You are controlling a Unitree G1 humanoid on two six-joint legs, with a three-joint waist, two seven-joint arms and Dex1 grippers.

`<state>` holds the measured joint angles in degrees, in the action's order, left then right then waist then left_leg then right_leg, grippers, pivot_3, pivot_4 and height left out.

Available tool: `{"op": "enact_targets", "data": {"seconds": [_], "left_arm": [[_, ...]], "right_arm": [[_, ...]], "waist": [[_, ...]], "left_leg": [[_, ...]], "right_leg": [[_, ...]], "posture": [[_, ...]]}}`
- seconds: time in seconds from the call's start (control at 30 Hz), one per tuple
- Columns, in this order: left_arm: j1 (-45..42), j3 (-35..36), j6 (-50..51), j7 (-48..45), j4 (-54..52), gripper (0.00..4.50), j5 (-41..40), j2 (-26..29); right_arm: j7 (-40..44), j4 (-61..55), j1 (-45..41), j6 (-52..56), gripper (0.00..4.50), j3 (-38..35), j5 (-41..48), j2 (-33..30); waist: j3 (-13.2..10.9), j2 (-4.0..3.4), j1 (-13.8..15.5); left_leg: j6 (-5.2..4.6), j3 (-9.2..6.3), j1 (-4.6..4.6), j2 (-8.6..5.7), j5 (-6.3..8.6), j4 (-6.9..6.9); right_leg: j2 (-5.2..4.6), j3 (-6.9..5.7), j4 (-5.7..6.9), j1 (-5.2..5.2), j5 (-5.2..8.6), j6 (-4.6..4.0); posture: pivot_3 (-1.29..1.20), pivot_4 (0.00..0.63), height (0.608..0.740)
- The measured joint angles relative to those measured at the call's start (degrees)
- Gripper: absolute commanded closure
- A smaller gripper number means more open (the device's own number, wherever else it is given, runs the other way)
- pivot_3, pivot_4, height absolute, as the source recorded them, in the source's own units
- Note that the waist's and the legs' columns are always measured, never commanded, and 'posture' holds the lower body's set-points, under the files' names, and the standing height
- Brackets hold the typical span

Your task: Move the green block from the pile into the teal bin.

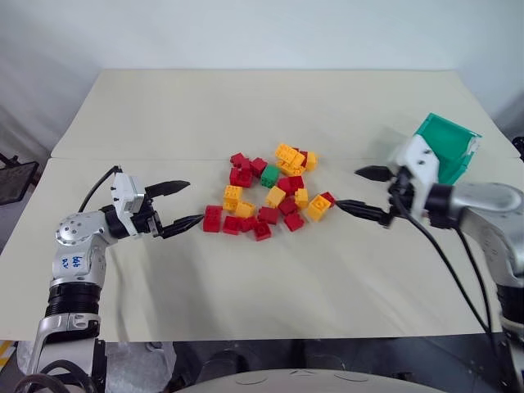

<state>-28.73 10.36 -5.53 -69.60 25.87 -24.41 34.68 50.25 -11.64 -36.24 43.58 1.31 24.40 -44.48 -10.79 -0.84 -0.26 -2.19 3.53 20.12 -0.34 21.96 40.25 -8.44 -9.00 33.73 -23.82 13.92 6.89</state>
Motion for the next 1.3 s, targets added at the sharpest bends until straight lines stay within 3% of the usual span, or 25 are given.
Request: {"op": "enact_targets", "data": {"seconds": [0.17,0.4,0.67,0.97,1.1,1.23,1.3], "left_arm": [[-0.75,-0.27,-1.51,0.00,0.96,0.00,0.27,-0.97],[0.59,-0.17,-2.74,1.25,-1.06,0.00,0.26,-2.52],[4.70,-0.21,-2.05,3.29,-7.61,0.00,0.08,-3.48],[8.09,-0.13,-1.15,5.07,-11.71,0.00,-0.13,-3.50],[8.52,-0.10,-0.91,5.41,-12.00,0.00,-0.18,-3.49],[8.49,-0.10,-0.80,5.69,-11.98,0.00,-0.20,-3.49],[8.31,-0.11,-0.80,5.68,-11.91,0.00,-0.20,-3.50]], "right_arm": [[-0.65,10.00,-11.98,0.05,0.01,9.99,-5.54,6.79],[1.23,39.39,-30.42,-4.47,0.01,19.62,-14.40,22.06],[0.22,67.31,-40.69,-14.45,0.01,21.33,-23.73,30.57],[0.07,78.05,-41.38,-21.71,0.01,18.68,-26.88,35.34],[-0.24,79.23,-41.62,-22.30,0.95,16.25,-27.18,36.10],[-0.06,78.89,-41.86,-22.26,2.32,13.91,-27.18,36.19],[-0.78,78.43,-41.86,-22.22,2.45,13.03,-27.18,36.19]], "waist": [[0.00,0.00,0.20],[0.00,0.00,-1.01],[0.01,0.00,-2.34],[0.00,-0.02,-2.91],[0.00,-0.02,-3.02],[-0.01,-0.03,-2.97],[-0.01,-0.03,-2.97]], "left_leg": [[0.00,0.04,0.11,-0.03,0.00,0.03],[-0.01,0.04,0.21,-0.06,0.00,0.02],[0.01,-0.32,0.17,-0.02,0.01,-0.14],[0.01,-0.35,0.19,-0.04,0.01,-0.10],[0.01,-0.35,0.18,-0.03,0.01,-0.10],[0.01,-0.35,0.18,-0.04,0.01,-0.10],[0.01,-0.35,0.19,-0.04,0.01,-0.10]], "right_leg": [[0.00,-0.11,-0.02,-0.03,0.00,0.00],[0.01,-0.23,0.06,-0.08,0.00,0.00],[0.02,-0.21,0.04,-0.13,0.01,-0.01],[0.00,-0.15,0.05,-0.12,0.00,-0.01],[0.00,-0.15,0.05,-0.13,0.01,0.00],[0.00,-0.14,0.05,-0.12,0.01,-0.01],[0.00,-0.14,0.04,-0.12,0.01,-0.01]], "posture": [[0.00,0.150,0.740],[0.00,0.150,0.740],[0.00,0.150,0.740],[0.00,0.150,0.740],[0.00,0.150,0.740],[0.00,0.150,0.740],[0.00,0.150,0.740]]}}
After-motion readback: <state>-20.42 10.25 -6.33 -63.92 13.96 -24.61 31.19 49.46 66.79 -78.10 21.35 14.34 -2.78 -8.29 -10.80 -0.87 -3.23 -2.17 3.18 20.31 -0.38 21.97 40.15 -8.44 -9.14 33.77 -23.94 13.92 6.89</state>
